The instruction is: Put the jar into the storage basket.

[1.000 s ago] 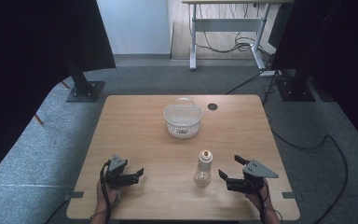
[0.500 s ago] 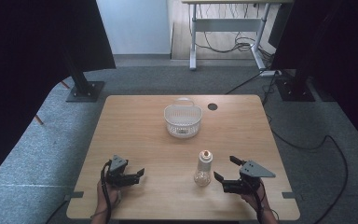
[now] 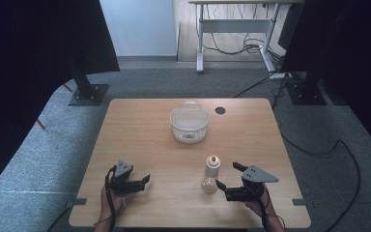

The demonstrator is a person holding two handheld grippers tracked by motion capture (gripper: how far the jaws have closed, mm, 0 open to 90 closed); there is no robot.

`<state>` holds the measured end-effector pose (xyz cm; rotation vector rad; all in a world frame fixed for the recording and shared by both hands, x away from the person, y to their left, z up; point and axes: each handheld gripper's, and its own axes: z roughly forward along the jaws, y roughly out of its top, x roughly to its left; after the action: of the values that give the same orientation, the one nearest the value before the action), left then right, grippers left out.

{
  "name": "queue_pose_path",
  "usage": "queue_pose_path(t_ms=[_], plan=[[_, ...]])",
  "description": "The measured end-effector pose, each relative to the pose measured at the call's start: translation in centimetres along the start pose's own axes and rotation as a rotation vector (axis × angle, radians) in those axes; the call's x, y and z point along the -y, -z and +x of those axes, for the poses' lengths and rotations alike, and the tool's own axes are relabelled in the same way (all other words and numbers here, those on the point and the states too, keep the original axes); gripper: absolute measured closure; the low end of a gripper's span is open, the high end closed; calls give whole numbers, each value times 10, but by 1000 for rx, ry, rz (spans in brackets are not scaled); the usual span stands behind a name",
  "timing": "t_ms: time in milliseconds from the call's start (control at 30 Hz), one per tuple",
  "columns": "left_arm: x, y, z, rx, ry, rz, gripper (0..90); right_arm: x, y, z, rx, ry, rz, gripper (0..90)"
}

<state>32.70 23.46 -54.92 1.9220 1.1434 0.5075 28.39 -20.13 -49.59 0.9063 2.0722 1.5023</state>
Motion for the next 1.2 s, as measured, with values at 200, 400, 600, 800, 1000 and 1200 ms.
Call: queue_pose_path(t_ms=[200,400,600,800,1000,1200], plan=[[0,0,0,-1,-7,4,138,-5,-6,2,0,11,-5,71],[0,-1,-1,-2,-11,8,138,-9,-12,3,-4,26,-4,87],[0,-1,-2,-9,-14,7,138,-11,-19,6,-19,31,-2,97],[0,-1,-2,-9,-15,10,138,-13,-29,8,-36,45,6,116],[-1,-1,-2,-9,-20,14,138,-14,-35,7,-39,43,2,153],[-1,-2,-4,-12,-28,19,138,-12,-40,8,-46,54,-4,251]])
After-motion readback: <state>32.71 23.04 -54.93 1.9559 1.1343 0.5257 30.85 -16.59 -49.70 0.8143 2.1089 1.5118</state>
